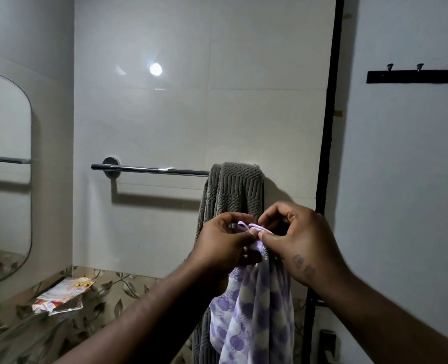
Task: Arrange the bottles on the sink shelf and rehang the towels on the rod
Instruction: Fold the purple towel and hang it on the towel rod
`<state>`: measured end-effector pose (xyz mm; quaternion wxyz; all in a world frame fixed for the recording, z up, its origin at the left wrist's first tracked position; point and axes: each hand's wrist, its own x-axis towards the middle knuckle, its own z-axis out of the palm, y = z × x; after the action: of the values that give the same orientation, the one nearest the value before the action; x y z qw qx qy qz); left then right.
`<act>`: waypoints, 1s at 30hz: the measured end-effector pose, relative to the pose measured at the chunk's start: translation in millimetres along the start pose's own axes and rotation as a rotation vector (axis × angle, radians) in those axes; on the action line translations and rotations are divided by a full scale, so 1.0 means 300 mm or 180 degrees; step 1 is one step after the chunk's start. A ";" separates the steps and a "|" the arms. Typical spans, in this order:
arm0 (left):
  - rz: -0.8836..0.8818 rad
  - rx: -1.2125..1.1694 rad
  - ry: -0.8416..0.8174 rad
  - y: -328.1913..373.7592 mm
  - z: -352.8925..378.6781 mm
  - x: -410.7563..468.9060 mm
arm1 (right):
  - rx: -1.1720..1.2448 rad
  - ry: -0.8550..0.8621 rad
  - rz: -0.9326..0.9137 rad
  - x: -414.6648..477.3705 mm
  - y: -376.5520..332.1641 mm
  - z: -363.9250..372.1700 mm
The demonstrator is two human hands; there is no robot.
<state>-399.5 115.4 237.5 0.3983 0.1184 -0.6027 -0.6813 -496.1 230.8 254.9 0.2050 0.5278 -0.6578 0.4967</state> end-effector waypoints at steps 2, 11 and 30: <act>0.0043 0.0079 -0.0015 0.003 0.004 0.001 | -0.0061 0.0045 -0.0035 -0.006 0.000 -0.003; 0.0205 0.0321 -0.0082 0.001 0.010 0.000 | -0.0131 0.0157 -0.0081 -0.030 -0.002 -0.008; -0.0295 -0.0215 0.0018 0.003 0.059 -0.009 | -0.0220 0.0055 -0.0110 -0.047 0.060 -0.015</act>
<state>-408.6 130.3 241.9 0.3719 0.1345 -0.5721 -0.7186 -508.3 240.7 237.7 0.2374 0.5273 -0.6636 0.4746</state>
